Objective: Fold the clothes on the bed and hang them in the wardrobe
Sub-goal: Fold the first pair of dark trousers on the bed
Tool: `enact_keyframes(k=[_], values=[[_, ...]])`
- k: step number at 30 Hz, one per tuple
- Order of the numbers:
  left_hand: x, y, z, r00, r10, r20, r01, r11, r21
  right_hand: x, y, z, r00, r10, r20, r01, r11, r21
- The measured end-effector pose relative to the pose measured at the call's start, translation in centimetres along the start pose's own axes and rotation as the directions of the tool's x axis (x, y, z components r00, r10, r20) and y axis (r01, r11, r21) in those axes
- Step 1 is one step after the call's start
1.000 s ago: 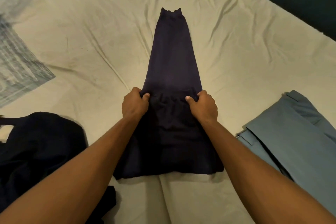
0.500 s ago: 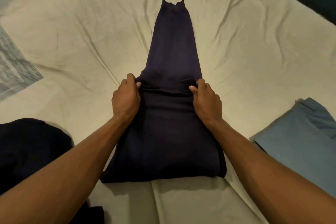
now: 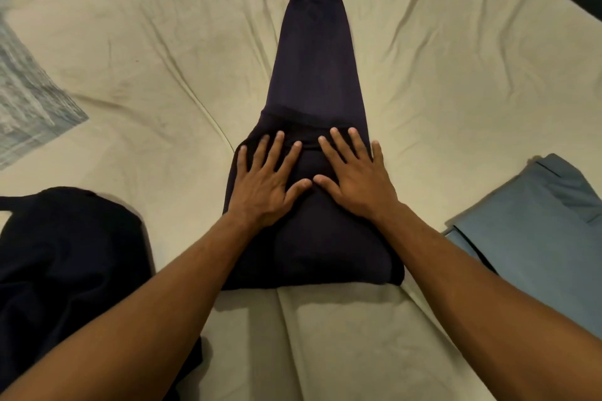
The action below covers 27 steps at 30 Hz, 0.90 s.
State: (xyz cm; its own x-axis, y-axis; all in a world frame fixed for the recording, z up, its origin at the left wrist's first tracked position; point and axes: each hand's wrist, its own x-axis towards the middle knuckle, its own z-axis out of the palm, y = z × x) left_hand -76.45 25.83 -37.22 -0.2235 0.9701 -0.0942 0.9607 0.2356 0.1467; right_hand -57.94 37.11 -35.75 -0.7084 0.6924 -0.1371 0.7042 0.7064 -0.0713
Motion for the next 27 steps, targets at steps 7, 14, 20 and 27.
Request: enact_keyframes(k=[7,14,20,27], values=[[-8.8,2.5,0.3,0.996,0.077,-0.042,-0.080,0.995,-0.066,-7.0,-3.9,0.8,0.990,-0.125,-0.069,0.128,0.991,0.037],[-12.1,-2.3,0.9,0.999,-0.004,0.036,0.005,1.000,-0.021,-8.8,-2.0,1.1,0.994,-0.110,0.030,0.109,0.994,0.021],[-14.7,0.2,-0.4,0.988,0.101,-0.116,-0.105,0.994,-0.031,-12.5,-4.5,0.9,0.947,-0.314,-0.062,0.312,0.949,-0.043],[-14.7,3.5,2.3,0.968,0.251,0.019,-0.251,0.968,0.018,-12.3,-4.8,2.2,0.951,-0.297,0.088,0.303,0.951,-0.067]])
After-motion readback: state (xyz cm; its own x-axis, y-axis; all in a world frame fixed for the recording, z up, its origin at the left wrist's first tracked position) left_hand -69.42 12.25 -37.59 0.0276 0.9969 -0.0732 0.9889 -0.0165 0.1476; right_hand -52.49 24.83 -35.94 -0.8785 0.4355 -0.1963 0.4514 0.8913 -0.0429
